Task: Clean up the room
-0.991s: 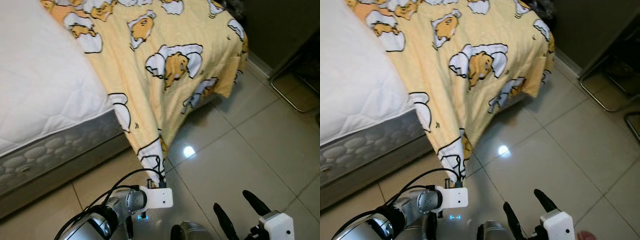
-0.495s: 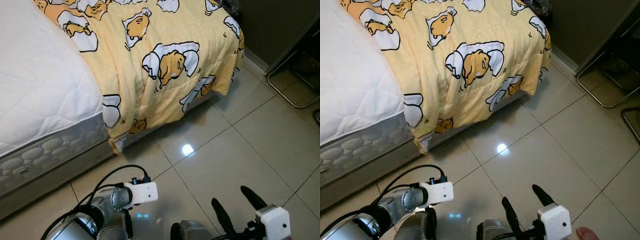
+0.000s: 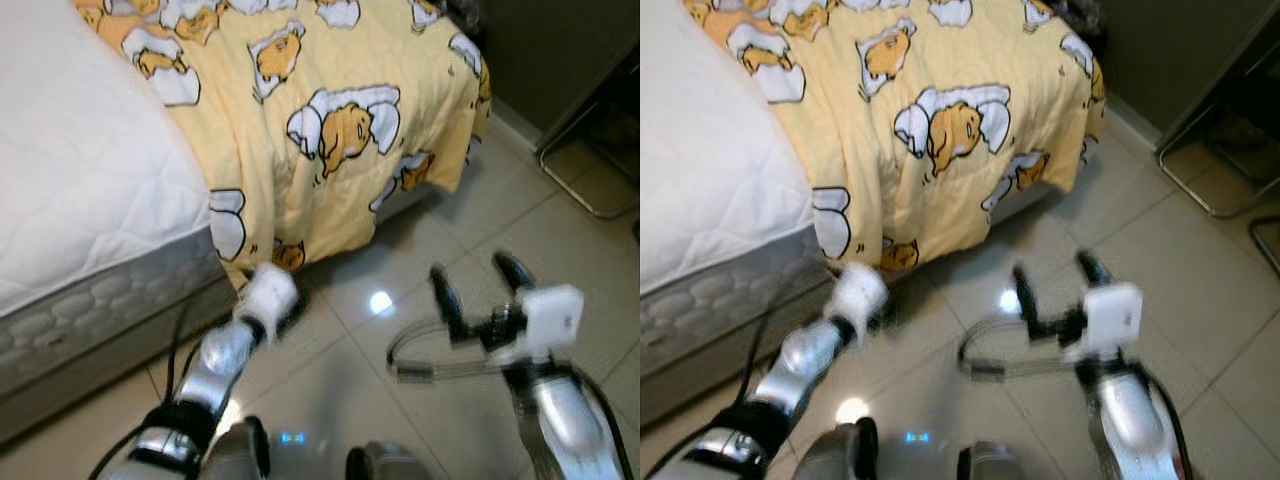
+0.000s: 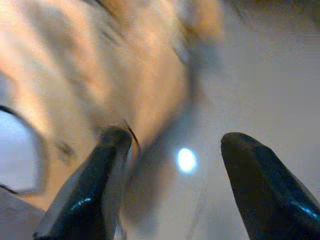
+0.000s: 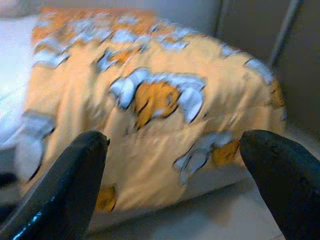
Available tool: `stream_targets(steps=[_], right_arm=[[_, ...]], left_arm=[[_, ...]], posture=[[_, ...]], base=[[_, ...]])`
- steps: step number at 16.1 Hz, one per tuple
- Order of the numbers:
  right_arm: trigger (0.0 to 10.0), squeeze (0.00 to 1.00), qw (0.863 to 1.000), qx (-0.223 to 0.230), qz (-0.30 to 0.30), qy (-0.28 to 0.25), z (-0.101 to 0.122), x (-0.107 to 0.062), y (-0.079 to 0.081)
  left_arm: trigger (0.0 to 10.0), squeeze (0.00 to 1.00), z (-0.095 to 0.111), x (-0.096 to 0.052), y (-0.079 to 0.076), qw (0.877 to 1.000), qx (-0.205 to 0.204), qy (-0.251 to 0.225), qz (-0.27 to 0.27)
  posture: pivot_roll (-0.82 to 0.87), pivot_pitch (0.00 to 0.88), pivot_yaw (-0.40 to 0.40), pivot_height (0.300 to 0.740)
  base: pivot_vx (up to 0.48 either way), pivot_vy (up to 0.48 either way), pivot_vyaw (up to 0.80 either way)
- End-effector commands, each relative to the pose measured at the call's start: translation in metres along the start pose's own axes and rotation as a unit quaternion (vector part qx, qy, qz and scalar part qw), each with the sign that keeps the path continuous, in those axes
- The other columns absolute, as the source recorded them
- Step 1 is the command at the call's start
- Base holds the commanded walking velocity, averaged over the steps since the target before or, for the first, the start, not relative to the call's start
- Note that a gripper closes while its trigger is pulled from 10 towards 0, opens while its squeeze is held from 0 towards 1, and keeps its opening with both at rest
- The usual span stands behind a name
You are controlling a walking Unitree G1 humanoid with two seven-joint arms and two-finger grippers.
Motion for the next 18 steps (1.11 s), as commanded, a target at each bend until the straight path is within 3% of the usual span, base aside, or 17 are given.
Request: stream_targets(steps=[1, 4, 5, 7, 10, 12, 15, 18], right_arm=[[10.0, 0.05, 1.0, -0.003, -0.009, 0.015, -0.007, -0.002, -0.002], [10.0, 0.04, 0.998, -0.011, -0.054, 0.009, -0.003, 0.02, -0.012], [10.0, 0.04, 0.997, -0.017, -0.077, 0.003, 0.0, 0.025, -0.019], [10.0, 0.04, 0.994, -0.024, -0.104, -0.01, 0.004, 0.029, -0.031], [10.0, 0.06, 0.992, -0.03, -0.12, -0.01, -0.001, 0.028, -0.038], [10.0, 0.09, 0.993, -0.016, -0.114, 0.012, -0.012, 0.026, -0.031], [10.0, 0.09, 0.995, -0.011, -0.097, 0.028, -0.019, 0.031, -0.024], [10.0, 0.09, 0.992, -0.009, -0.117, 0.04, -0.023, 0.042, -0.038]], left_arm=[[10.0, 0.0, 0.006, 0.0, 0.004, 0.999, -0.034, -0.014, 0.024], [10.0, 0.0, 0.058, 0.001, 0.028, 0.982, -0.074, -0.12, 0.126], [10.0, 0.0, 0.073, -0.005, 0.037, 0.974, -0.071, -0.147, 0.159], [10.0, 0.0, 0.09, -0.017, 0.042, 0.97, -0.032, -0.171, 0.167], [10.0, 0.0, 0.094, -0.02, 0.035, 0.976, 0.02, -0.164, 0.142], [10.0, 0.0, 0.094, -0.009, 0.024, 0.981, 0.017, -0.147, 0.122], [10.0, 0.0, 0.093, -0.003, 0.023, 0.982, 0.022, -0.135, 0.133], [10.0, 0.0, 0.085, 0.0, 0.027, 0.981, 0.037, -0.112, 0.157]], posture=[[0.02, 0.094, -0.047, 0.74], [0.06, 0.031, -0.045, 0.74], [0.06, 0.014, -0.045, 0.74], [0.07, 0.0, -0.04, 0.74], [0.08, 0.0, -0.034, 0.74], [0.07, 0.0, -0.028, 0.74], [0.05, 0.0, -0.021, 0.74], [0.04, 0.0, -0.015, 0.74]], base=[[0.0, 0.0, 0.0], [0.0, 0.0, 0.0], [0.0, 0.0, 0.0], [0.0, 0.0, 0.0], [0.0, 0.0, 0.22], [0.0, -0.232, 0.53], [0.0, -0.465, 0.45], [0.0, -0.465, 0.0]])
Point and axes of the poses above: a point about 5 cm out from each wrist's last joint towards the gripper, its own x axis pointing out of the wrist towards the gripper, its own z axis along the axis of the wrist's last joint, y = z × x, the point moved 3 cm from there along x, pointing out of the wrist towards the gripper, and after that the axes turned 14 degrees about -x, right-handed, at the moved point
